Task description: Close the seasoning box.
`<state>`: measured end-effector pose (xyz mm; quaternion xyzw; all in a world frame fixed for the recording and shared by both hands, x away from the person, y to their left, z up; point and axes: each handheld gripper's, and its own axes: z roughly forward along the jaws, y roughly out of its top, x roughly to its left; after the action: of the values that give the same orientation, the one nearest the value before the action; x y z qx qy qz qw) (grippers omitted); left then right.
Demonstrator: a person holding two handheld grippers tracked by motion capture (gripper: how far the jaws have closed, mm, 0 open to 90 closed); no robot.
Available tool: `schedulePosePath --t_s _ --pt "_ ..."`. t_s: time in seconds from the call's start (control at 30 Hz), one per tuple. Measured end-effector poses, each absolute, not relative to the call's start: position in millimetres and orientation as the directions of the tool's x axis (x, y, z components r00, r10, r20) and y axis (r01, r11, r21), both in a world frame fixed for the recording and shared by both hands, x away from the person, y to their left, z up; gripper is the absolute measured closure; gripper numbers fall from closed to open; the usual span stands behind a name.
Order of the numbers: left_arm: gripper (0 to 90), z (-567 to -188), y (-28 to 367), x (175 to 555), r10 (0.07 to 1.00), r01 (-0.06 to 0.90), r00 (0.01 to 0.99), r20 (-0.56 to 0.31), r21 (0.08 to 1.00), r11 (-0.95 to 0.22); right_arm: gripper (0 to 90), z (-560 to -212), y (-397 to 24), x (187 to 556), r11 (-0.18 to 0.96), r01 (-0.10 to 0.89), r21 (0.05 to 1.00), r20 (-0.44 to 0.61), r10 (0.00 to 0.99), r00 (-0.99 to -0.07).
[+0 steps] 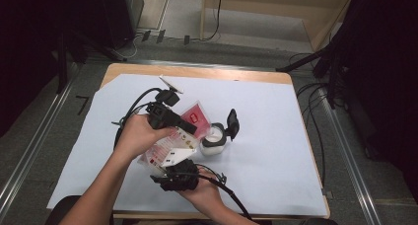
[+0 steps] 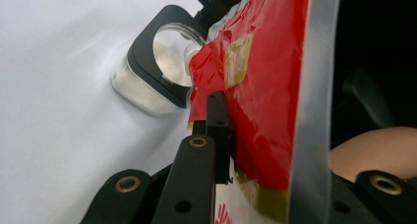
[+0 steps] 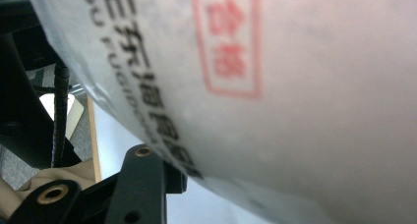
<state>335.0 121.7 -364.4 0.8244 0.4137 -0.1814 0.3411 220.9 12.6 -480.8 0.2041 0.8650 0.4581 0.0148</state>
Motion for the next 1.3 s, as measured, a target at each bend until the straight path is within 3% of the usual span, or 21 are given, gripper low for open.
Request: schedulePosePath --t_s 0.27,0.57,1.3 --pt "89.0 -356 139 336 0.509 0.821 0.571 -0.644 0.442 -0.362 57.4 -480 5 228 0.484 0.346 0.803 0.156 0.391 -0.907" --pt "88.1 -346 155 336 0.453 0.798 0.602 -0.658 0.479 -0.365 54.5 -478 -4 236 0.481 0.338 0.809 0.127 0.419 -0.899" --pt "89.7 -333 191 337 0.425 0.805 0.588 -0.689 0.551 -0.221 51.0 -471 -26 255 0.44 0.395 0.806 0.161 0.48 -0.863"
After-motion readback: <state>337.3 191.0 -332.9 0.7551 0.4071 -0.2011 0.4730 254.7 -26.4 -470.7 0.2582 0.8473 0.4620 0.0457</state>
